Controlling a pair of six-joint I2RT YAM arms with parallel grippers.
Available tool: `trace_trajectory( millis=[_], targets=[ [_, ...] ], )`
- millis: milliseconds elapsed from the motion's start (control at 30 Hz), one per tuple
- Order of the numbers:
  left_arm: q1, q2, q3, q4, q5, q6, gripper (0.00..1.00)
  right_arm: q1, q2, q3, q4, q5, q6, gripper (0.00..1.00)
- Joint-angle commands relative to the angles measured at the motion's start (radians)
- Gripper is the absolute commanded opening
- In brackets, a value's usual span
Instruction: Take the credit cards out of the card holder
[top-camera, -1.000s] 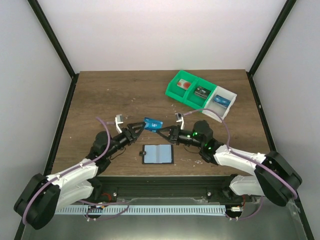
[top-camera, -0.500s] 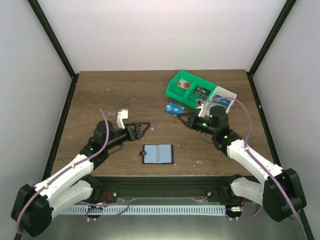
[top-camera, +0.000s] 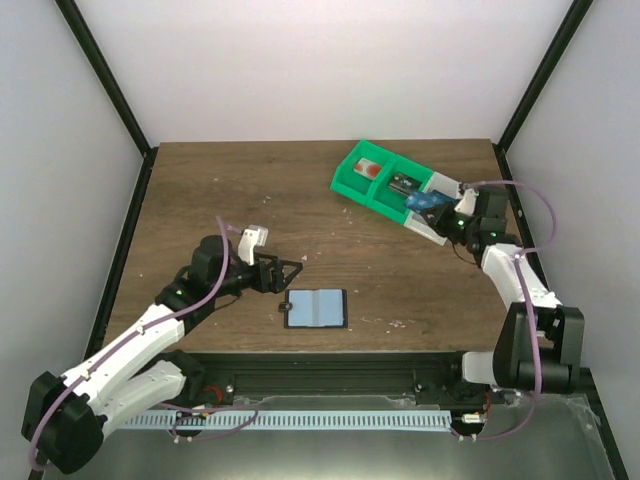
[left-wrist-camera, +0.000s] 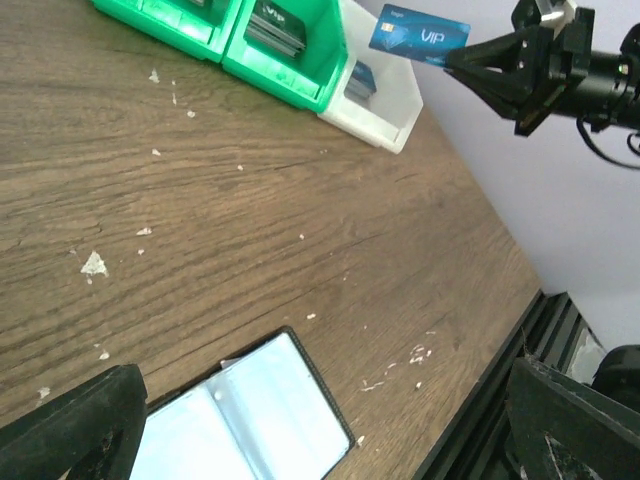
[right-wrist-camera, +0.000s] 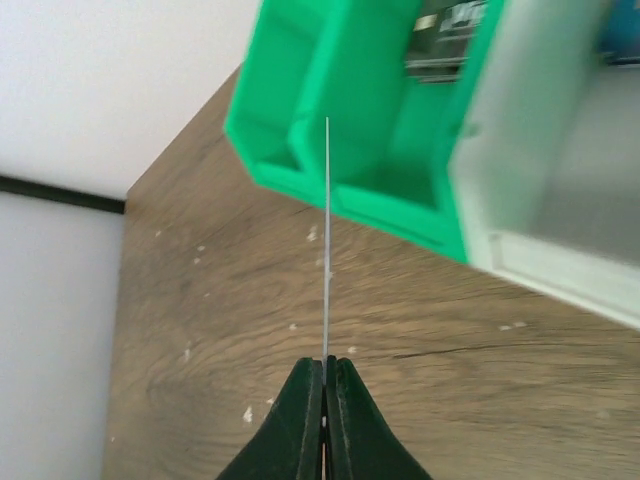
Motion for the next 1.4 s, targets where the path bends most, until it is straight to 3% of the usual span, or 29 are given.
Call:
trace_trajectory(
  millis=[0, 300, 1367],
  targets=[
    [0.001, -0.018, 0.036, -0.051, 0.015, 0.068, 1.00, -0.097, 0.067, 0.097, -0.124, -0.015, -0.095, 0.01],
    [0.001, -0.017, 0.059, -0.109, -0.020, 0.118, 1.00, -0.157, 0.228, 0.267, -0.218, 0.095, -0.146, 0.01],
    [0.001, -0.108, 0.036, -0.124, -0.064, 0.115, 1.00, -0.181, 0.544, 0.493, -0.235, 0.085, -0.072, 0.01]
  ],
)
